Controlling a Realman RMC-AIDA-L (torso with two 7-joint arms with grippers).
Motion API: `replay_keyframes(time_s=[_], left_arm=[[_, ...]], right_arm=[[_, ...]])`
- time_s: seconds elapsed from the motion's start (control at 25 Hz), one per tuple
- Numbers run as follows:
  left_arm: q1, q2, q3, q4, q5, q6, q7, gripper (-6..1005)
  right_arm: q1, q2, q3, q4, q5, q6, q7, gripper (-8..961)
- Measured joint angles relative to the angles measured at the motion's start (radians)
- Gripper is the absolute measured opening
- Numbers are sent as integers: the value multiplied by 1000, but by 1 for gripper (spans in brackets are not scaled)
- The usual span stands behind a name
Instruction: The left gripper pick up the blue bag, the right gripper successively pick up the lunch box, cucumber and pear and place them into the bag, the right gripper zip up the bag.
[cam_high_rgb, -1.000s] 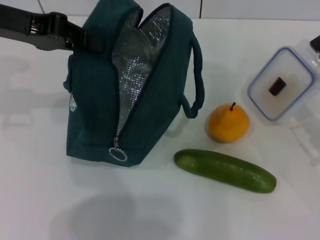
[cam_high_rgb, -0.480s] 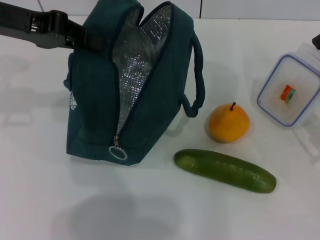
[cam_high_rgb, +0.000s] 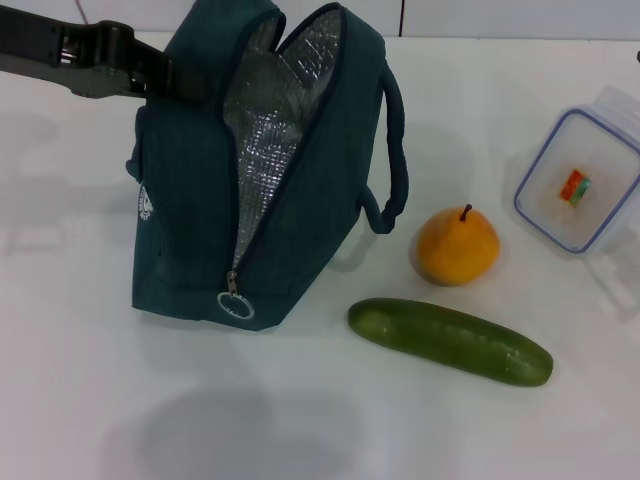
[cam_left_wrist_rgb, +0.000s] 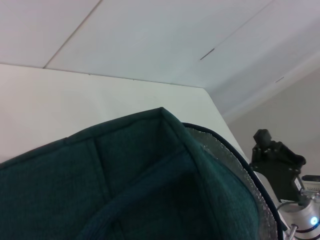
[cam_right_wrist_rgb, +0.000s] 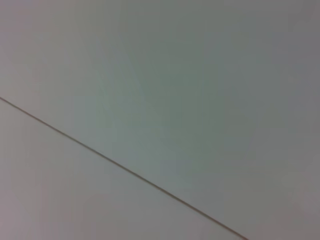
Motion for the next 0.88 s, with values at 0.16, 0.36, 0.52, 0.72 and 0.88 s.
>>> replay_keyframes(time_s=[0.16,0.36,0.52,0.72,0.88], left_arm=[[4,0,-1,0,0,0,0,38],[9,-1,-5,0,0,0,0,39],[9,-2,-4,-1,0,0,0,39],[5,-2,1,-3,0,0,0,38],[2,-2,2,-11,0,-1,0,39]], right_arm=[[-6,0,-9,-29,-5,-53,-6,79],[-43,-12,-11,-109,-6,-141,9,102],[-109,-33,-15,-229,-52,-132,32,159],[-174,-87,-14,-332,-151,-111,19,408],[-198,-117,-8,-344,-240,-92,-53,655]])
